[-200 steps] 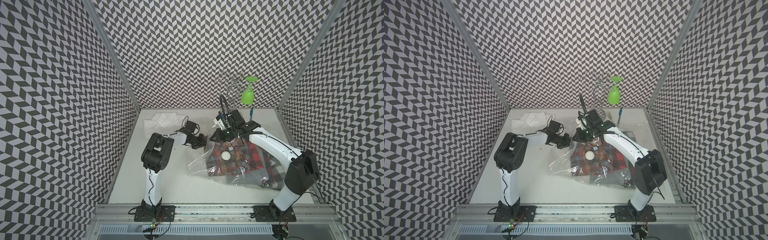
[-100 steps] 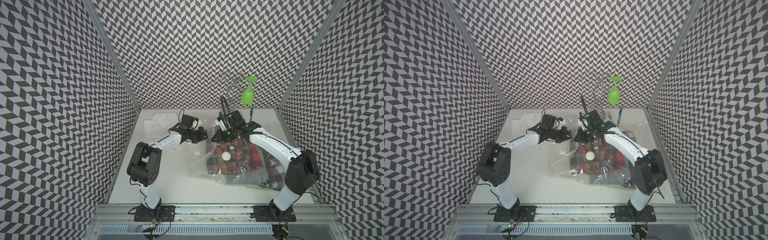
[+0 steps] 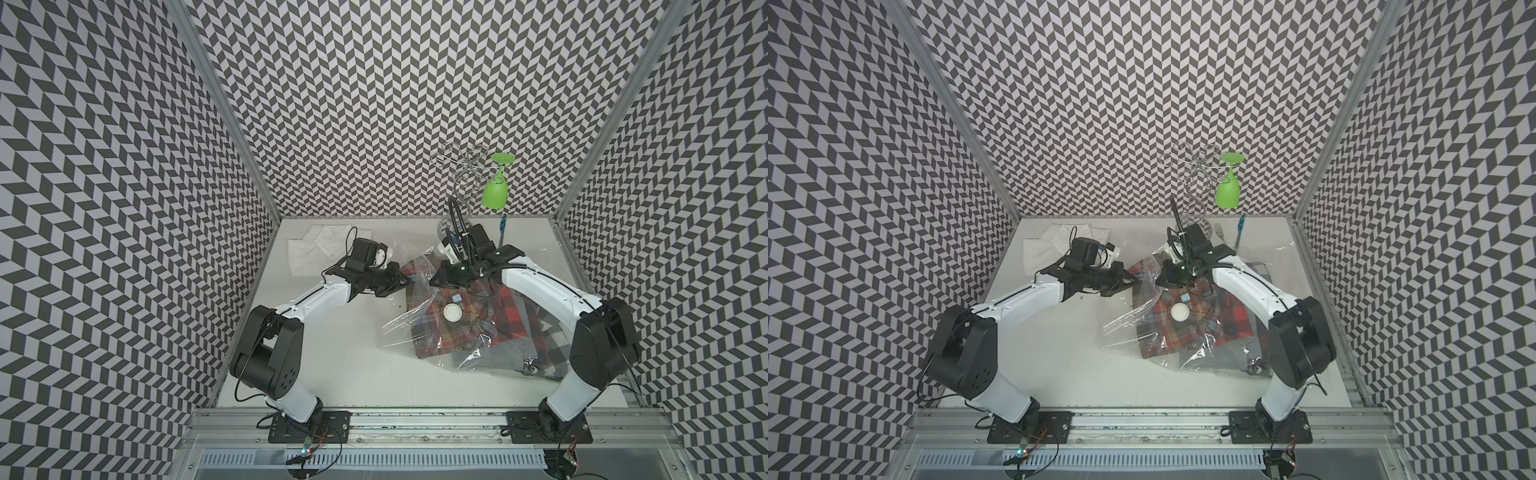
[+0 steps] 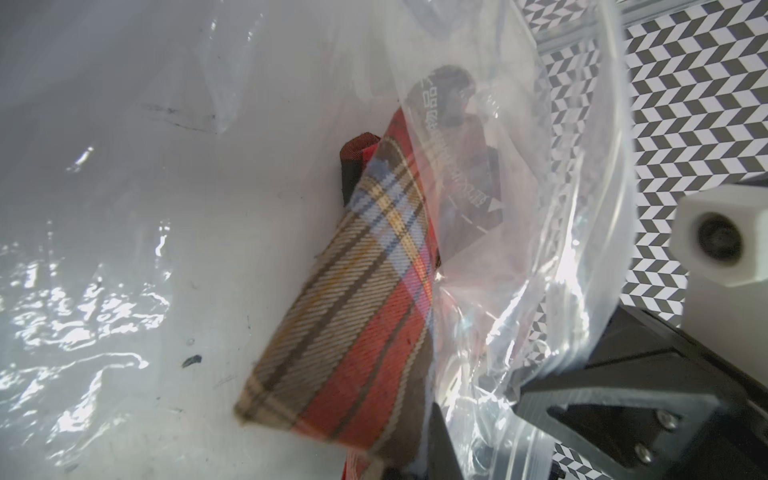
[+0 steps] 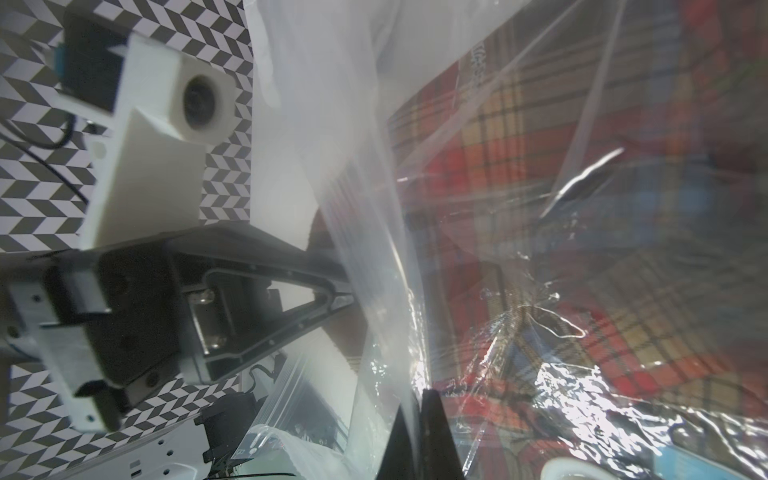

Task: Take the shirt out of the vacuum bag
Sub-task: Take out the shirt from the vacuum bag.

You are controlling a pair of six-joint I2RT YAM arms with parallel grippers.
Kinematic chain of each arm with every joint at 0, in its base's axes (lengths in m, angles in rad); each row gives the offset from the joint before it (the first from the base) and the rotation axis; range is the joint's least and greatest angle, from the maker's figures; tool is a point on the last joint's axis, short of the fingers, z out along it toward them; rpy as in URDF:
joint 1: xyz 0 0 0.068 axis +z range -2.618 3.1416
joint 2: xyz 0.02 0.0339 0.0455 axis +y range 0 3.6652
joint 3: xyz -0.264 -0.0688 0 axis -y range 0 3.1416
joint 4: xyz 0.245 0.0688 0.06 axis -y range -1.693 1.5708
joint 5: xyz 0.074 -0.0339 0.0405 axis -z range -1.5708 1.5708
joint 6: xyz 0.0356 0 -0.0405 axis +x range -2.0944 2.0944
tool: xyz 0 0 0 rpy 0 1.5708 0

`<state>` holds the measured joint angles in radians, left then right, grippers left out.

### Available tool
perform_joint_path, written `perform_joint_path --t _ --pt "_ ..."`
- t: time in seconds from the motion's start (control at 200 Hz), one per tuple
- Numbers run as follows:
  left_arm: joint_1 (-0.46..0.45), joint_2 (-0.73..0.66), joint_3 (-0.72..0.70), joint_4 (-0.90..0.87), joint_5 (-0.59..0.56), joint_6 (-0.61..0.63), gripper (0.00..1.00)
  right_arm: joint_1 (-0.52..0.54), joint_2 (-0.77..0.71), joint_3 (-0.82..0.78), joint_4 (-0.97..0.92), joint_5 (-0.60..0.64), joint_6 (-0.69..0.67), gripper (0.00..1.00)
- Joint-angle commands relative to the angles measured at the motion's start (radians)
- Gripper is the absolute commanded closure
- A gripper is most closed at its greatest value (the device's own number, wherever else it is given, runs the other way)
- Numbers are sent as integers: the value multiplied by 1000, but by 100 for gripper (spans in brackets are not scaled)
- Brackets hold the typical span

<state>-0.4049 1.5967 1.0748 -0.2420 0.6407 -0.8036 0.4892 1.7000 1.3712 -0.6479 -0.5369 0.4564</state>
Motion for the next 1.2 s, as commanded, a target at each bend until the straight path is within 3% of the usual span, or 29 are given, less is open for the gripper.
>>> perform_joint_path --t 0.0,0.365,0.711,0.886,1.041,1.191 --pt "15 -52 11 -12 -4 5 98 -17 -32 -18 32 17 9 100" --pt "56 -136 -35 -35 -9 -4 98 -35 -39 -45 34 29 16 100" --pt "274 -263 -194 -165 -49 60 98 -51 -36 -52 36 37 20 100" --pt "392 -351 -300 -123 -15 26 98 -55 -21 -53 38 34 19 100" --pt "447 -412 -329 -88 46 19 98 -62 -2 -59 45 23 21 100" --pt "483 -458 -337 -159 -1 41 98 -70 12 -64 52 16 21 100"
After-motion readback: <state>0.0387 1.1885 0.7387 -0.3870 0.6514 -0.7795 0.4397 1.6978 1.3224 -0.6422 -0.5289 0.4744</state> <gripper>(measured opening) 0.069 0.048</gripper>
